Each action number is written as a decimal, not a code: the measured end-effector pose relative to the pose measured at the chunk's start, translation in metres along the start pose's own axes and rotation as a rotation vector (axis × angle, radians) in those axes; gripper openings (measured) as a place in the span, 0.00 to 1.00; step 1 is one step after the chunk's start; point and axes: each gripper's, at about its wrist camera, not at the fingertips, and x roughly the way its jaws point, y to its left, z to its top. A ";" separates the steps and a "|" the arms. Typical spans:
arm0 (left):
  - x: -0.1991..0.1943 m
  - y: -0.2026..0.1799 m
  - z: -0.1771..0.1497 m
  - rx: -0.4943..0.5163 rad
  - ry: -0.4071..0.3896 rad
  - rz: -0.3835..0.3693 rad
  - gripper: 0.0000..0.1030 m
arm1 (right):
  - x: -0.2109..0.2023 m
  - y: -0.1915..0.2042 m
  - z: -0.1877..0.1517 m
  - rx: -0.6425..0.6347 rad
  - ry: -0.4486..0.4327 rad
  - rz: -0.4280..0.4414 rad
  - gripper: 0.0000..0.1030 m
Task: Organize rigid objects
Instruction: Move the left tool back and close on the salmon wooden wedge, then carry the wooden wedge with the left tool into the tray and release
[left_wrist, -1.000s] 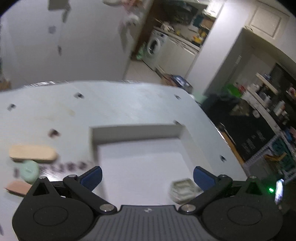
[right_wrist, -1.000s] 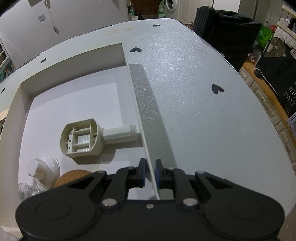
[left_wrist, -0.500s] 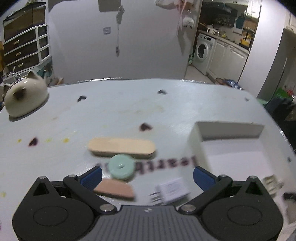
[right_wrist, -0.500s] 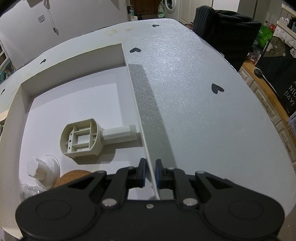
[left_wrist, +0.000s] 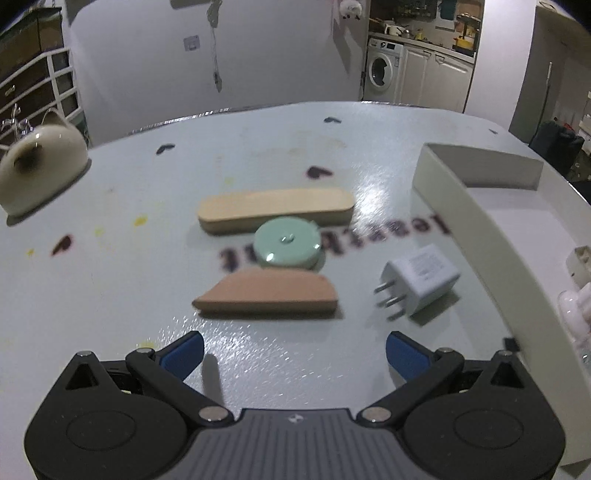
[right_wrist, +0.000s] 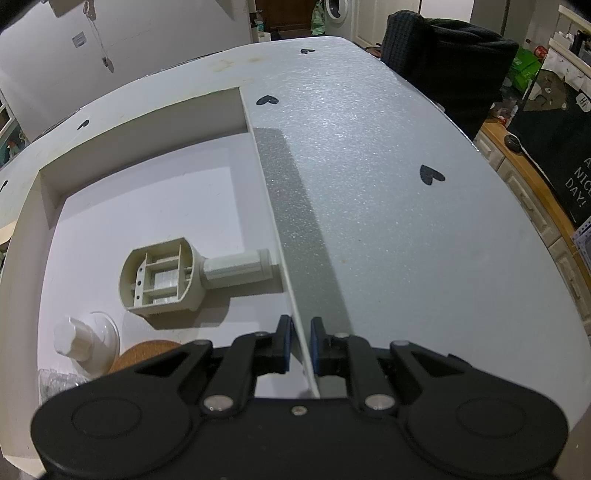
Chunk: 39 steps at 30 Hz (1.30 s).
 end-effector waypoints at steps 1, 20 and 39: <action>0.003 0.003 -0.002 -0.007 0.000 0.002 1.00 | 0.000 0.000 0.000 0.001 0.000 -0.001 0.13; 0.023 0.018 0.014 0.038 -0.089 -0.014 1.00 | 0.000 0.000 0.000 0.013 0.000 -0.006 0.13; 0.012 0.012 0.011 -0.044 -0.095 -0.001 0.90 | 0.000 0.000 0.000 0.011 0.000 -0.005 0.13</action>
